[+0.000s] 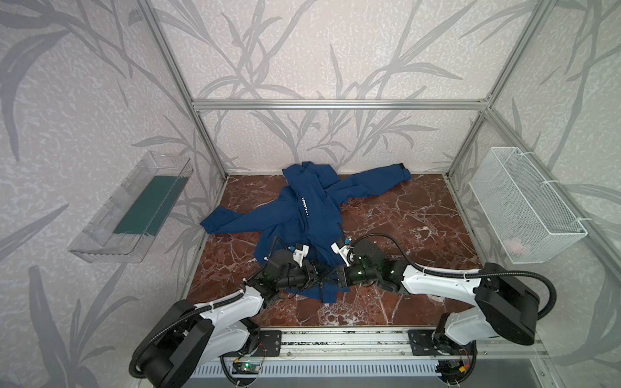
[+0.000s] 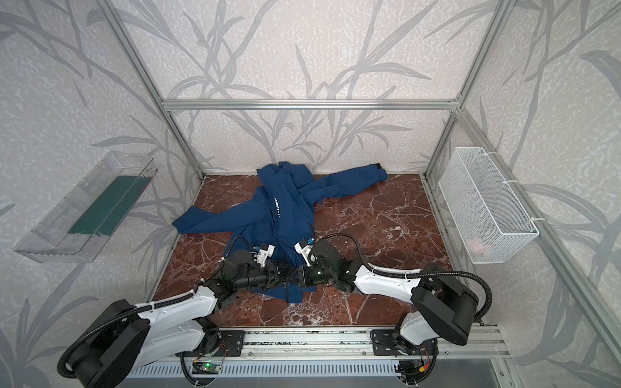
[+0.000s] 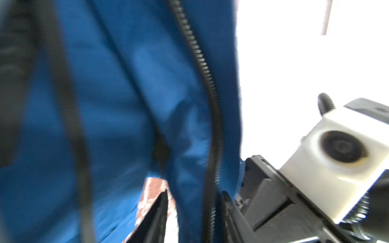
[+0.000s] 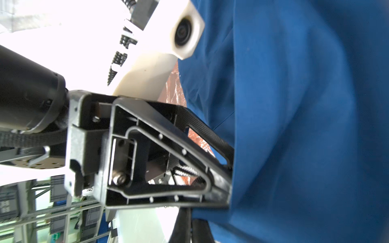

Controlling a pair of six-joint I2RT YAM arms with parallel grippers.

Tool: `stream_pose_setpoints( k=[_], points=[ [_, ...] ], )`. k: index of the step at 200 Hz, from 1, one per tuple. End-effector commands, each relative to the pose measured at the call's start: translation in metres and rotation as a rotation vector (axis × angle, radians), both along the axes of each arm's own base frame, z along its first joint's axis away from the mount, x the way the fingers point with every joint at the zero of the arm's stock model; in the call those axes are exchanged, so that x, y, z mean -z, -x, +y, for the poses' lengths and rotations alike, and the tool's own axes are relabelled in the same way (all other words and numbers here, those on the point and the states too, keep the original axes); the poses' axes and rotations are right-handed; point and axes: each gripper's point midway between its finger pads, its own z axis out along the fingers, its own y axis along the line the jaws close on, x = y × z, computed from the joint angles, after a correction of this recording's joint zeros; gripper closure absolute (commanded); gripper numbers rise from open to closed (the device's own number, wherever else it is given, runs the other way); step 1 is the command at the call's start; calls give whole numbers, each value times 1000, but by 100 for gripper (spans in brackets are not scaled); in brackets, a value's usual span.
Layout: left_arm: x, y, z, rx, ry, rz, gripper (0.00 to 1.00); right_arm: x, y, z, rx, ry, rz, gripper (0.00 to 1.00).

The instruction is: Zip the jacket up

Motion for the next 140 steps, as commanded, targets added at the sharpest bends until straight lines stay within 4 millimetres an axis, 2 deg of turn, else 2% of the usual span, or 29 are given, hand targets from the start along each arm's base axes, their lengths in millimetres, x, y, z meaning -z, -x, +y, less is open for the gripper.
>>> stream_pose_setpoints(
  k=[1,10,33,50,61,78,91,99,107,127,130,140],
  points=[
    [-16,2,-9,28,73,-30,64,-16,1,6,-32,-71,-24,100],
    [-13,3,-8,29,67,-26,69,-14,1,5,-27,-66,-22,100],
    [-7,3,-4,3,51,-19,90,-12,-2,0,-2,-48,-26,100],
    [-6,2,-1,-12,36,-20,99,-9,-3,-8,31,-18,-27,100],
    [-7,2,0,-20,26,-25,100,-6,-3,-16,63,2,-24,85],
    [-11,2,3,-23,10,-32,100,-8,-3,-28,114,3,-34,82],
    [-15,3,5,-26,1,-36,100,-9,-5,-41,168,20,-46,72],
    [-15,3,7,-37,-11,-34,100,-10,-5,-49,201,33,-54,69],
    [-14,2,10,-52,-24,-29,100,-14,-2,-55,214,40,-71,65],
    [-16,1,15,-93,-29,-9,100,-30,5,-64,287,27,-112,46],
    [-18,0,15,-98,-26,-8,100,-33,14,-61,281,16,-118,43],
    [-23,-3,16,-121,-20,-7,100,-42,23,-63,332,-24,-136,34]
  ],
)
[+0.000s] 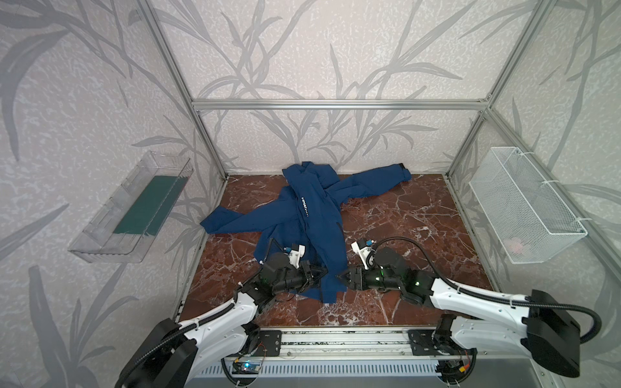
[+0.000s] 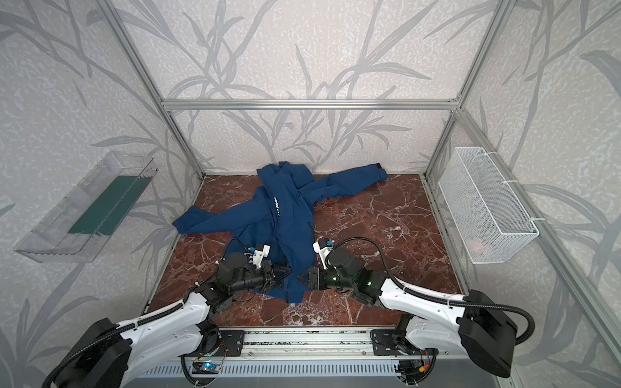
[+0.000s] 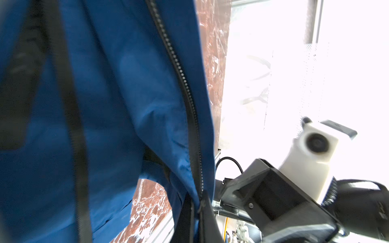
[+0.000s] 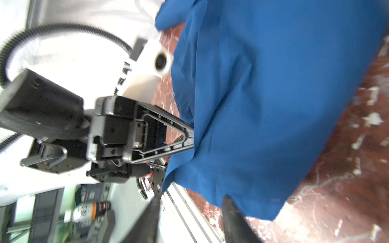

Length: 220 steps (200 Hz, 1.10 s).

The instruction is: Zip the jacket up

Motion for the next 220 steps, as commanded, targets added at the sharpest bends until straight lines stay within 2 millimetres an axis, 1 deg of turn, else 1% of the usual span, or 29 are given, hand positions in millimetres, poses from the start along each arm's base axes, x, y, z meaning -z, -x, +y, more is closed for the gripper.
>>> stream_pose_setpoints(
  k=[1,16,26,39,53,66,75,99,128,155,180,187,189,192,202,220],
  points=[
    [-15,-9,3,-57,0,6,100,-8,11,-13,137,-13,-36,34],
    [-26,-15,4,-94,-1,11,100,-23,22,-16,227,-75,-84,24],
    [-36,-22,5,-127,12,3,100,-35,29,-16,263,-106,-131,19],
    [-57,-29,1,-136,44,-26,100,-45,34,-12,282,-119,-148,13],
    [-74,-35,-3,-133,45,-40,100,-50,36,0,265,-134,-133,6],
    [-87,-39,-10,-112,59,-46,100,-50,37,12,261,-163,-107,5],
    [-91,-40,-14,-103,73,-43,100,-52,37,16,262,-173,-99,4],
    [-94,-36,-17,-95,103,-34,100,-66,37,31,241,-274,-123,4],
    [-85,-29,-10,-111,84,-28,100,-77,37,45,222,-339,-155,4],
    [-73,-23,-5,-121,84,-12,100,-73,36,50,246,-319,-118,4],
    [-74,-22,-7,-112,105,-17,100,-70,34,53,262,-370,-121,4],
    [-75,-21,-7,-108,105,-18,100,-63,31,53,279,-370,-118,5],
    [-75,-21,-7,-107,106,-19,100,-68,31,53,284,-398,-117,6],
    [-75,-21,-7,-106,105,-19,100,-69,30,54,291,-411,-117,7],
    [-75,-20,-7,-101,106,-18,100,-67,26,55,319,-429,-110,8],
    [-78,-20,-7,-100,110,-22,100,-71,21,64,342,-463,-113,10]
  ],
)
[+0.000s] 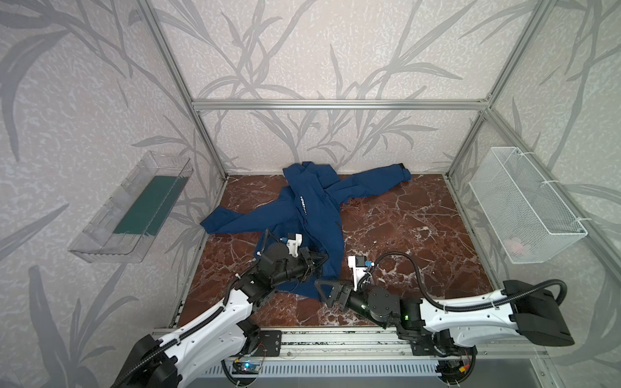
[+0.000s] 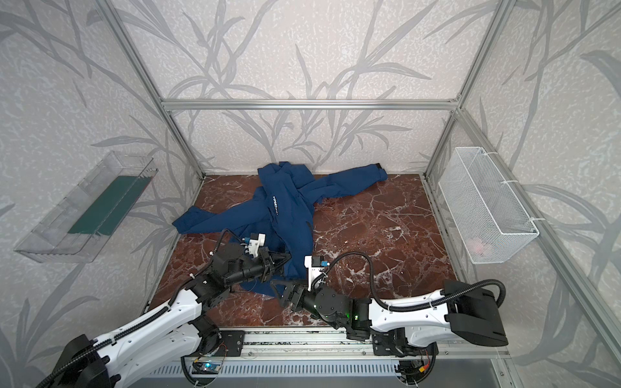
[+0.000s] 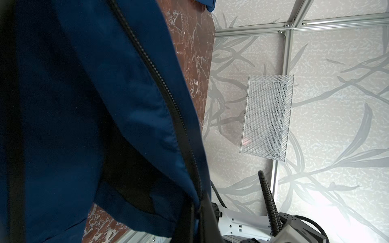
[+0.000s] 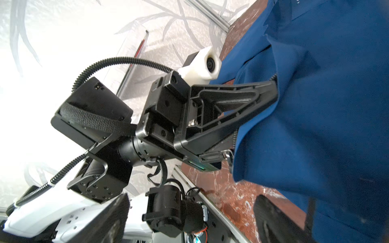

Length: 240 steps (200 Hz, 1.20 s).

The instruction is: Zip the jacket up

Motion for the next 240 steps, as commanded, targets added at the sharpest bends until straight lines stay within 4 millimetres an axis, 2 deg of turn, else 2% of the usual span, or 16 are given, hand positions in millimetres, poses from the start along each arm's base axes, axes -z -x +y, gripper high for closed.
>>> stream_pose_setpoints(
  k=[1,35,67,91,125,171,207,224,240],
  points=[
    [-14,2,-2,9,46,-27,100,-21,-9,5,62,-128,-10,10],
    [-13,1,-3,12,40,-28,100,2,-13,4,98,-108,70,11],
    [-13,1,-3,8,59,-25,100,2,-18,3,129,-141,47,14],
    [-14,2,-2,5,62,-28,100,1,-30,8,140,-200,47,24],
    [-16,3,-2,9,61,-31,100,0,-30,19,104,-216,34,39],
    [-12,4,-1,8,59,-25,100,0,-32,12,115,-202,19,58],
    [-8,6,1,2,58,-18,100,-1,-36,4,133,-179,6,58],
    [-9,5,2,-10,60,-25,100,3,-39,0,140,-171,19,48],
    [-10,4,4,-22,60,-29,100,6,-41,-4,149,-175,27,47]
  ],
)
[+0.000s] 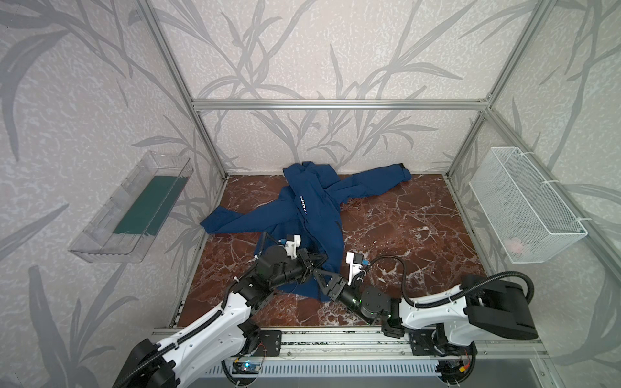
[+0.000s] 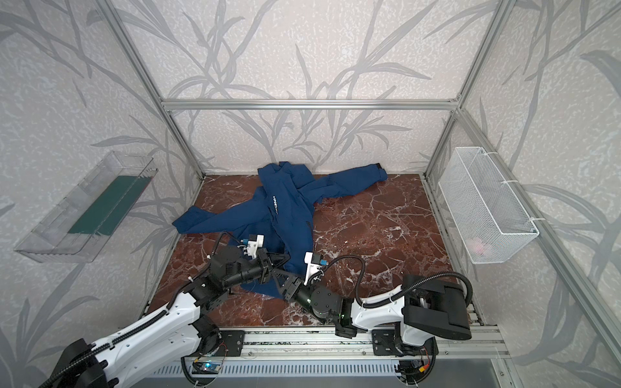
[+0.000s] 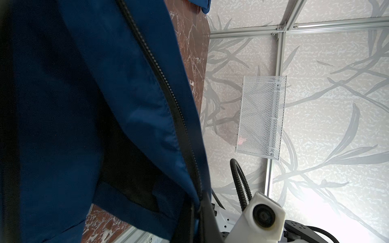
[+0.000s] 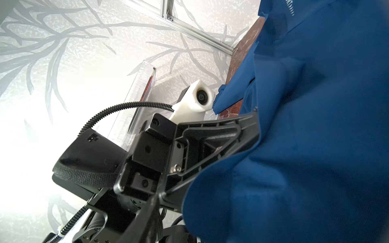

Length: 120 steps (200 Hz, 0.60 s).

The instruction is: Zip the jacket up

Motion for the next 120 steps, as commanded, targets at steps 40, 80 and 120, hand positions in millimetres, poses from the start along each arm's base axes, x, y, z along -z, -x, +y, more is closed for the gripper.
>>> stream_pose_setpoints(
  k=[40,80,120],
  points=[
    [-10,0,1,-10,29,-24,100,3,-11,-14,33,-3,4,52],
    [-8,1,2,-11,28,-20,100,3,-13,-16,32,5,0,62],
    [-3,0,2,-14,17,-11,100,1,-15,-24,40,26,-6,59]
  ],
)
